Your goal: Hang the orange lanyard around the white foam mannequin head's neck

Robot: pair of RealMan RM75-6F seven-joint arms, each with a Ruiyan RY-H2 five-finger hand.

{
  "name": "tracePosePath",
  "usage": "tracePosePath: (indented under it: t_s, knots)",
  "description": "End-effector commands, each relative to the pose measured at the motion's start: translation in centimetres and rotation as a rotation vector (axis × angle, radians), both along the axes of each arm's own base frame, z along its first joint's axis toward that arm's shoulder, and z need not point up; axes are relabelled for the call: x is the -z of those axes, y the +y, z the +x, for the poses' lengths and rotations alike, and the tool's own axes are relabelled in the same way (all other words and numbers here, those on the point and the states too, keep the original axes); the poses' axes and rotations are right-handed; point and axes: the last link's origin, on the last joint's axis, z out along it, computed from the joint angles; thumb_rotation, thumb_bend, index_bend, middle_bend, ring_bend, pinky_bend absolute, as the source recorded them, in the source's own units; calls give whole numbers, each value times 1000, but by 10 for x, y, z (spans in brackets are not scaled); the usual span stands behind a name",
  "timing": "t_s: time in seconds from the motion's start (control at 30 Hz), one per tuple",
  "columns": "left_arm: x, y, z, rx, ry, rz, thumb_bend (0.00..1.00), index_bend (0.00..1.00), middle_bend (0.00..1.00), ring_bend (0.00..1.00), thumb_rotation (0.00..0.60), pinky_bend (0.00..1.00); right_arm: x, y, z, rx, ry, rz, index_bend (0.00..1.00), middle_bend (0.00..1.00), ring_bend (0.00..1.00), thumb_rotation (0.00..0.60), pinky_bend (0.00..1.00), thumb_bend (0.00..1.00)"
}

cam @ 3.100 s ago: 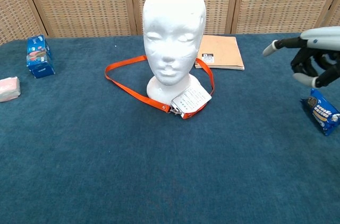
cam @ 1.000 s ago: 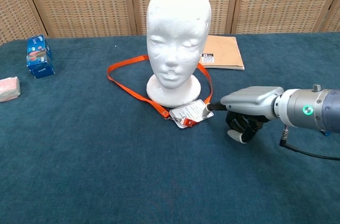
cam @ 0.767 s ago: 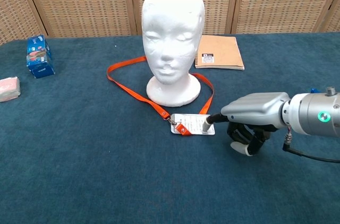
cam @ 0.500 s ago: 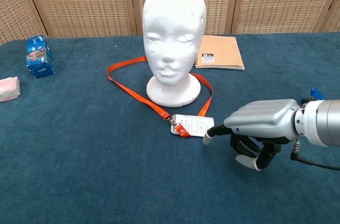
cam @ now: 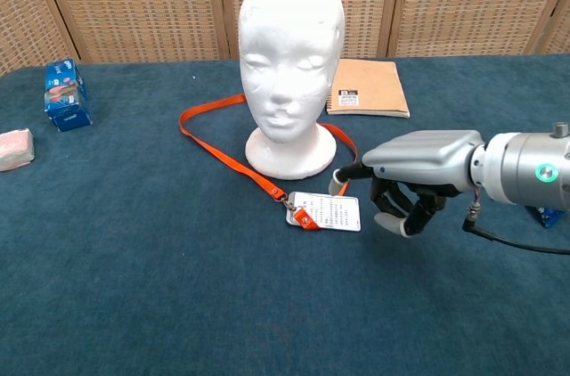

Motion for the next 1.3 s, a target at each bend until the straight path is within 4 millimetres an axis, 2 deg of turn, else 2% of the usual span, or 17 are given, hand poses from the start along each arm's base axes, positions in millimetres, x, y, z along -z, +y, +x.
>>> tracePosePath:
  t_s: [0.03,0.3,0.5,0.7,1.0,1.3]
  knots:
    - [0,1,0,0,-2,-2,0,0,0,0,600,0,3,-4,2,5,-5,-13,202,747,634,600,768,738]
    - [0,0,2,8,-7,-5,0,0,0,0,600,0,24,-9,4,27,26,4,205,746,633,600,768,738]
    - [-2,0,-1,3,-11,-3,0,0,0,0,600,0,34,-10,-3,51,71,13,210,746,634,600,768,738]
    - [-1,2,-1,0,-13,-5,0,0,0,0,600,0,30,-5,-6,58,100,41,228,749,634,600,768,739]
    - [1,2,0,-1,-9,-9,0,0,0,0,600,0,19,15,-12,35,178,109,255,751,634,600,768,739]
    - [1,1,0,1,-5,-9,0,0,0,0,600,0,12,44,-11,-17,224,204,262,751,633,600,768,741]
